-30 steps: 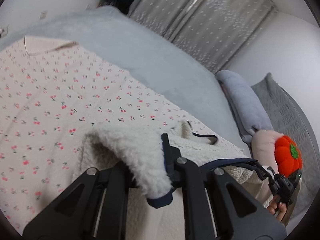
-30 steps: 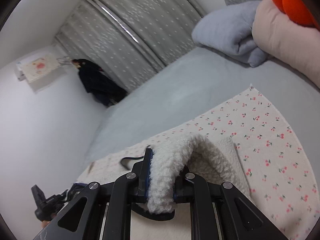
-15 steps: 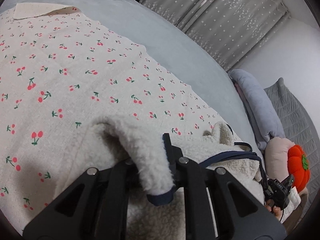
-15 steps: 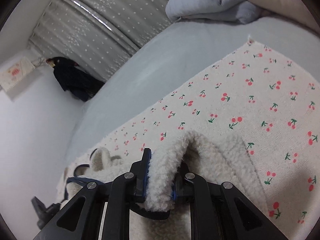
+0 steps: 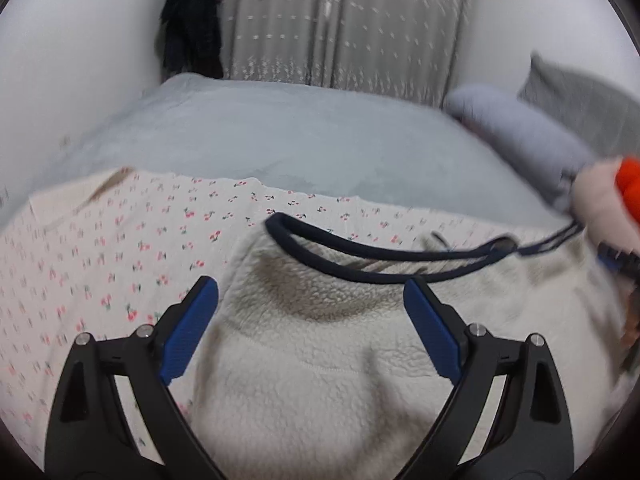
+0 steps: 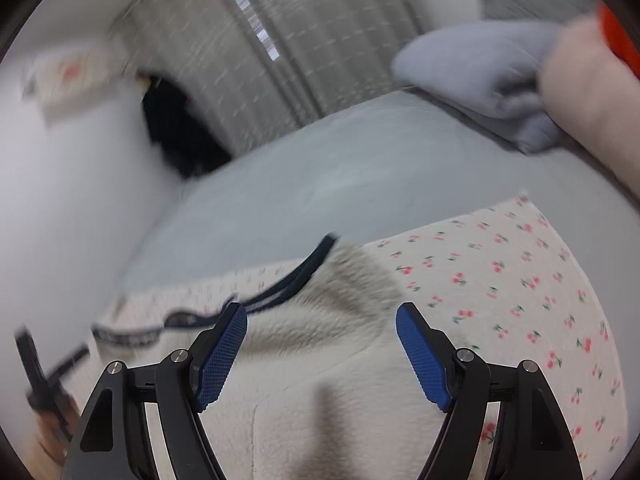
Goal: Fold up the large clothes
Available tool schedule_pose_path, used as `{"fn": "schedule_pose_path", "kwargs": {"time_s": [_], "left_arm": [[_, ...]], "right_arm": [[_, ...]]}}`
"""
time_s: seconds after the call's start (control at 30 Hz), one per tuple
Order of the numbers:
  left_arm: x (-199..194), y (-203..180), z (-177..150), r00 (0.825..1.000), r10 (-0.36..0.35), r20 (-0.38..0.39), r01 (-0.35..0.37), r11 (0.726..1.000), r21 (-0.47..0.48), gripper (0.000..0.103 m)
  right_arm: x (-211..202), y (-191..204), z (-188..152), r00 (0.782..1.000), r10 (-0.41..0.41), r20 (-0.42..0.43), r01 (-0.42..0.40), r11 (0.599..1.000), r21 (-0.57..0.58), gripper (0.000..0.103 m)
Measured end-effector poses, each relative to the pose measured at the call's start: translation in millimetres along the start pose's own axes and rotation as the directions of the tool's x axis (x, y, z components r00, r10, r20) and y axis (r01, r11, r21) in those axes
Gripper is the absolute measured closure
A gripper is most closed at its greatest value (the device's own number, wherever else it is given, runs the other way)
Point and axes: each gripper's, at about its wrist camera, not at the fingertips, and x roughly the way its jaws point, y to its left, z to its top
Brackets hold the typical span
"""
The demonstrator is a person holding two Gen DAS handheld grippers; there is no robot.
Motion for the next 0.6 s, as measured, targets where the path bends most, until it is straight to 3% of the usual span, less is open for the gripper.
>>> {"fn": "schedule_pose_path", "kwargs": {"time_s": [0.1,0.23,0.27,0.33,0.43,0.53,0.6], "left_arm": [[37.1,-18.1,2.8,0.993,0.1,-0.064,-0.092,0.989,0.117,0.009],[81.4,-15.2,4.8,0.966,0.216,-0.142,-0.191,0.967,0.168,0.009],[91.1,-14.1,4.8,0.956,0.246,-0.159,-0.217,0.96,0.176,0.009],[110.7,-9.0,1.5,0.939,0.284,-0.196,-0.249,0.951,0.183,0.009],[116.8,-2.5,1.4,0.936,0.297,-0.188,-0.267,0.949,0.169,0.008],[118.3,20.5,2.1,0.94,0.262,-0.219,-0.256,0.965,0.058,0.008],[116.7,32.6,2.6,0.933,0.274,-0.232,-0.283,0.959,-0.007,0.009]], "right_arm": [[33.7,51.2,-9.6,0.995,-0.072,-0.071,0.053,0.968,-0.246,0.024],[89.5,84.5,-17.5,0.968,-0.197,-0.153,0.116,0.899,-0.421,0.028],[102.2,84.8,-17.9,0.958,-0.233,-0.168,0.139,0.888,-0.439,0.035],[125.3,79.9,-17.3,0.944,-0.254,-0.211,0.144,0.893,-0.427,0.037],[139.1,65.5,-7.7,0.943,-0.253,-0.215,0.166,0.919,-0.357,0.038],[139.3,31.9,-2.5,0.949,-0.229,-0.214,0.184,0.96,-0.21,0.04],[135.6,7.4,2.1,0.959,-0.168,-0.23,0.158,0.985,-0.063,0.043]]}}
